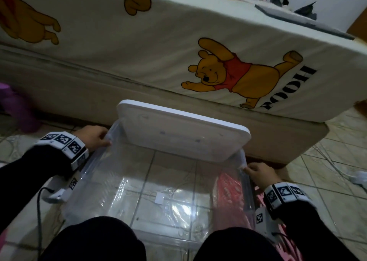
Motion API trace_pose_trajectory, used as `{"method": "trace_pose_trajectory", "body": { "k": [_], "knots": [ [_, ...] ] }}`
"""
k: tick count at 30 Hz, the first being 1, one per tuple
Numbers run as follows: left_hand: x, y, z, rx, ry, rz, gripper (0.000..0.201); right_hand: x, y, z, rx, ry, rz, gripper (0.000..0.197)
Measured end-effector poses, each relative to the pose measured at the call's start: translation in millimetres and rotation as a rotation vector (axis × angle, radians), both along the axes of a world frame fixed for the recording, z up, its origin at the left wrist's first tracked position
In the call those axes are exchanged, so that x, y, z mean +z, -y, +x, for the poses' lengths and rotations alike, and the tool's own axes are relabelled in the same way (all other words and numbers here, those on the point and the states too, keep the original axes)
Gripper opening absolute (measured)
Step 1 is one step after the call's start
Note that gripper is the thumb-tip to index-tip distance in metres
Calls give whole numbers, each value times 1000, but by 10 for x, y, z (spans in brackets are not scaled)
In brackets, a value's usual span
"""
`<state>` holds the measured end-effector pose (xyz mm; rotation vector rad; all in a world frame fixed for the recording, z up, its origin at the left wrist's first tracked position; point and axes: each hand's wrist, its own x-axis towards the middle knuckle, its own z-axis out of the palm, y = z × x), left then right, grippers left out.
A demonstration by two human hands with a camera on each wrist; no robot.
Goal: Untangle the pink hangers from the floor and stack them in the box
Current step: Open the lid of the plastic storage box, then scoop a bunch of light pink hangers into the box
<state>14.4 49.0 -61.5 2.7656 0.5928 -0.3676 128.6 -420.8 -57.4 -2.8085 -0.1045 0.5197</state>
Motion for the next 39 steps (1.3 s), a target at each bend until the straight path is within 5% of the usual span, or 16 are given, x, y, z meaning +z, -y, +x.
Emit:
{"method": "trace_pose_trajectory", "body": {
  "k": [8, 14, 19, 24, 31, 39],
  "knots": [
    [35, -57, 23, -1, -5, -4, 42, 34, 31, -52, -32, -33, 90, 38],
    [662, 206, 239, -71, 129, -28, 40, 229, 418, -178, -205, 6, 283, 41],
    [1355, 1020, 652, -191, 153, -288, 44, 481, 1046, -340, -283, 107, 232, 40],
    [1667, 2296, 984, -410, 129, -330, 55, 518, 1748, -655, -449, 103, 206, 48],
    [1184, 3881, 1135, -689, -1, -209, 67, 109, 2496, -1168, -691, 47, 195, 62],
    [2, 4866, 1021, -714, -129, -172, 67, -612, 2744, -1478, -796, -92, 238, 74]
  ]
}}
